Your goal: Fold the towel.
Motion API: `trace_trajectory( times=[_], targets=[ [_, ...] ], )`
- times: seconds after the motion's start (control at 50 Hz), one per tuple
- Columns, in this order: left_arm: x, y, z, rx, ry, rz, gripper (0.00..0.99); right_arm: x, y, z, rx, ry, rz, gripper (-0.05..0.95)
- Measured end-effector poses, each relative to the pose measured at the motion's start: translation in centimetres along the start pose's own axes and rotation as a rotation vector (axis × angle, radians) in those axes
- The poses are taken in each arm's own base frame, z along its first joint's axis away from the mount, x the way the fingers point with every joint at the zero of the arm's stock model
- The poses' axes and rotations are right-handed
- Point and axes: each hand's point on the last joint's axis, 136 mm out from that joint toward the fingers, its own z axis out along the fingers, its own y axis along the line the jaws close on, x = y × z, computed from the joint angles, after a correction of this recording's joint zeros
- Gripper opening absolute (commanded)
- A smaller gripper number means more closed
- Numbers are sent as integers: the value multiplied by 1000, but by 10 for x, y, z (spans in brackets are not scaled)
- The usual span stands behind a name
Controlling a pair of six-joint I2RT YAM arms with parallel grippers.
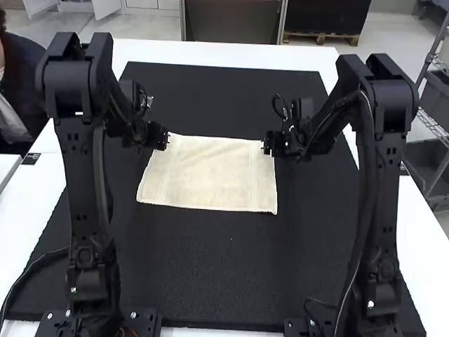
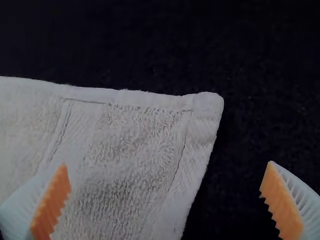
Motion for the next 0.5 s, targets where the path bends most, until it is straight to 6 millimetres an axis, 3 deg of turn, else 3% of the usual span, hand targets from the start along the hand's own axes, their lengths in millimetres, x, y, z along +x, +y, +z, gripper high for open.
trace_trajectory(
  times=[0.12,0.26,0.46,0.5],
  targets=[
    [6,1,7,2,13,-3,941,-5,0,7,-4,-8,-1,898],
    [14,1,13,4,32,-8,889,-6,-1,8,-1,-5,0,800],
    [15,1,13,5,32,-8,887,-5,-3,9,7,0,-3,800],
    [15,1,13,5,32,-8,849,-4,-3,9,7,5,-6,798]
  ],
)
